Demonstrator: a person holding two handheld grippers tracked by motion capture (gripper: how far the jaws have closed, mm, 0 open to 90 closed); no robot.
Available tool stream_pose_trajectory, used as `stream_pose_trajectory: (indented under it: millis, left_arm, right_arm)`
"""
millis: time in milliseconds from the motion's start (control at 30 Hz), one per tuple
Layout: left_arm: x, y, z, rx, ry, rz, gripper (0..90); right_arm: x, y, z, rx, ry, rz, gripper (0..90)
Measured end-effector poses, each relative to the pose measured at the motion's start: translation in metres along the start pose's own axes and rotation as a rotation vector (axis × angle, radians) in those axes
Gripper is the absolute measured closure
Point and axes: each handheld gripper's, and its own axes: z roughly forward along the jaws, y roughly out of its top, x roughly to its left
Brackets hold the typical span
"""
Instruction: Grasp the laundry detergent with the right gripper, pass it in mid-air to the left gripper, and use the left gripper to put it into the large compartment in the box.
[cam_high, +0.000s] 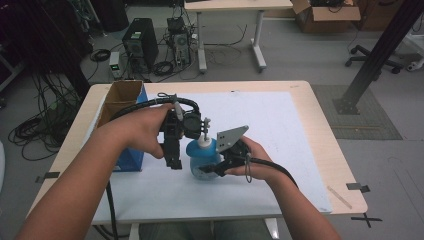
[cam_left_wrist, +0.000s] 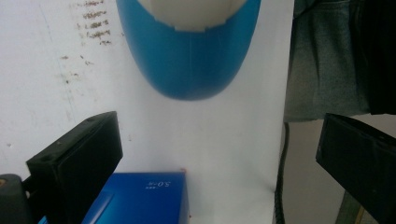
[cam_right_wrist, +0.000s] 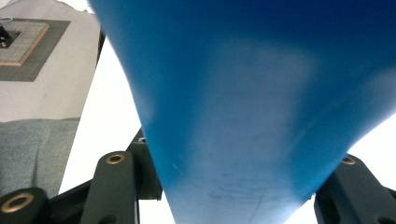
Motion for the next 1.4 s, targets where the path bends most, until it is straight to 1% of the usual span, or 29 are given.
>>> stream_pose_trajectory:
  millis: [233,467,500,633,800,900,1100,1133,1300,1400]
  left_arm:
    - [0.001,0.004,0.001,0.0,0.003,0.005,0.7]
    - [0.001,0.007,0.003,-0.01,0.006,0.006,0.4]
    - [0.001,0.007,0.004,-0.016,0.001,0.008,0.4]
    - [0.002,0.008,0.007,-0.016,-0.002,0.008,0.3]
    - [0.003,0.009,0.009,-0.021,0.005,0.007,0.2]
    - [0.003,0.01,0.01,-0.023,0.005,0.007,0.2]
    - [0.003,0.014,0.013,-0.022,0.008,0.01,0.2]
    - [0.004,0.014,0.014,-0.032,0.008,0.006,0.2]
    - [0.005,0.016,0.019,-0.029,0.007,0.002,0.2]
    - [0.005,0.016,0.02,-0.033,0.008,-0.006,0.2]
  right_arm:
    - [0.002,0.004,0.006,-0.008,-0.002,-0.006,45.2]
    - [0.003,0.007,0.012,-0.009,0.002,-0.001,45.1]
    - [0.004,0.008,0.013,-0.011,0.002,0.001,45.1]
    - [0.003,0.009,0.017,-0.014,0.003,0.009,45.0]
    - [0.004,0.011,0.021,-0.015,0.01,0.005,45.0]
    - [0.005,0.012,0.023,-0.019,0.018,0.011,45.0]
    - [0.005,0.013,0.025,-0.022,0.022,0.021,45.0]
    - [0.005,0.013,0.025,-0.02,0.021,0.02,44.9]
    - [0.005,0.013,0.025,-0.025,0.02,0.028,44.9]
    - [0.005,0.013,0.025,-0.022,0.018,0.026,44.9]
